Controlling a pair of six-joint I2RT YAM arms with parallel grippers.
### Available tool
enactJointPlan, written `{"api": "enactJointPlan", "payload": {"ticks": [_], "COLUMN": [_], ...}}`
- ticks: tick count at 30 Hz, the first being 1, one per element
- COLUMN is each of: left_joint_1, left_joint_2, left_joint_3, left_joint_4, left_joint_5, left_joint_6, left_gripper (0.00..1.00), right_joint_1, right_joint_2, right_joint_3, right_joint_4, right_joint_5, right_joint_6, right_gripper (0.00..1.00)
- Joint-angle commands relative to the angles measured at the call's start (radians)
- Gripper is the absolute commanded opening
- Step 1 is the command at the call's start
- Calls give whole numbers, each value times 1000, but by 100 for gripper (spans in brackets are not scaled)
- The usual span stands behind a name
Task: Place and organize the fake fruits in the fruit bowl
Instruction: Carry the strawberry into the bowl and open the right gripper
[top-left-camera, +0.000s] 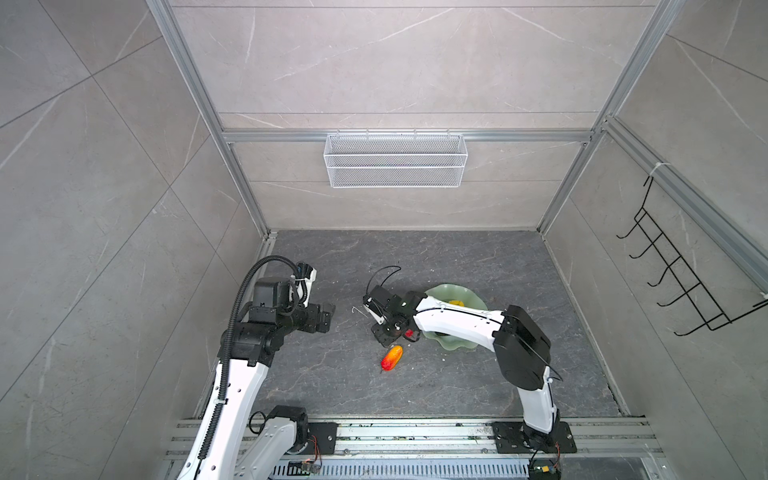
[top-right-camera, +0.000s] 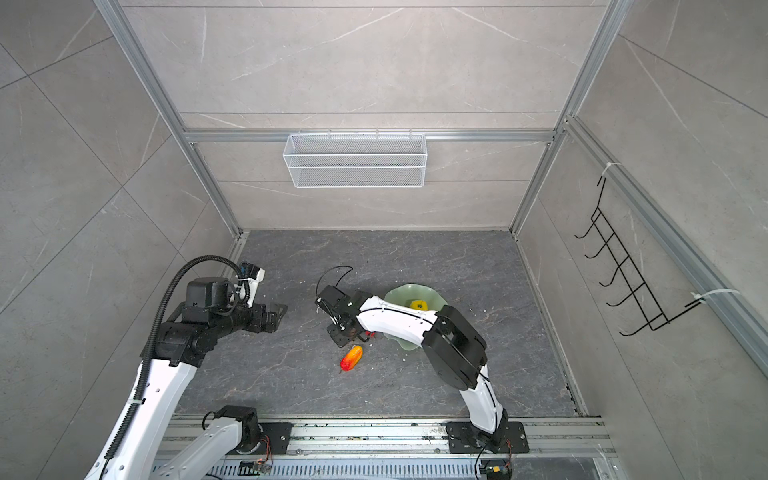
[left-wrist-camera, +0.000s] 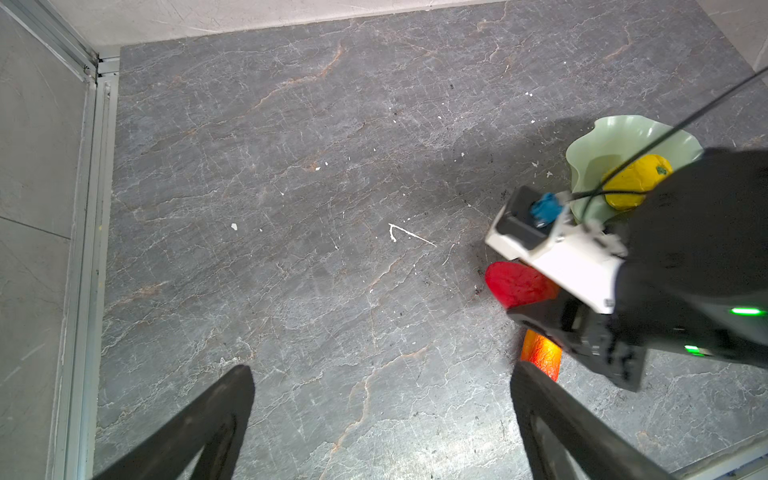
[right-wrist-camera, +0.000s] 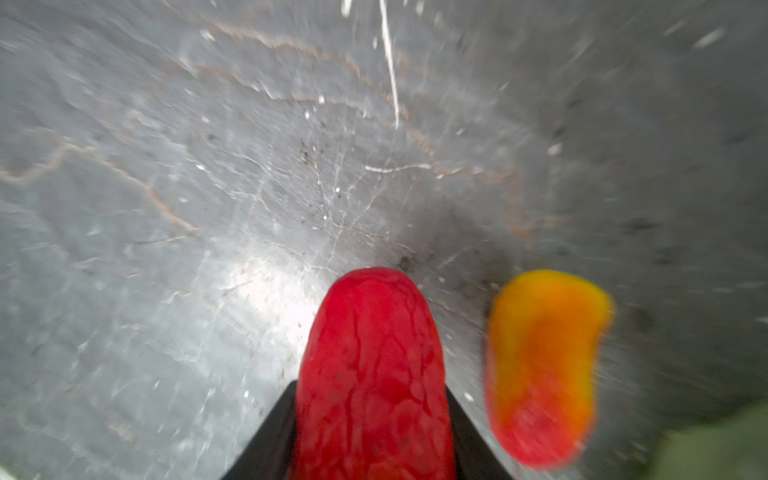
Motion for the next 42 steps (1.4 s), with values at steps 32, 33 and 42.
{"api": "enactJointPlan", "payload": {"ticks": [32, 33, 42], "left_joint_1": [6, 6, 6], "left_joint_2": [-13, -11, -7], "left_joint_3": [1, 1, 3], "left_joint_4": [22, 23, 22], "left_joint_5": [14, 14, 17], "left_joint_6": [18, 18, 18], "left_gripper": [100, 100, 100], "right_joint_1": [-439, -439, -447], "right_joint_2": [-427, -424, -359], "right_joint_3": [-514, -517, -511], "right_joint_4": [-115, -110, -91], "right_joint_5": [211, 211, 220], "right_joint_6": [6, 7, 5], "right_gripper": [43, 43, 52]}}
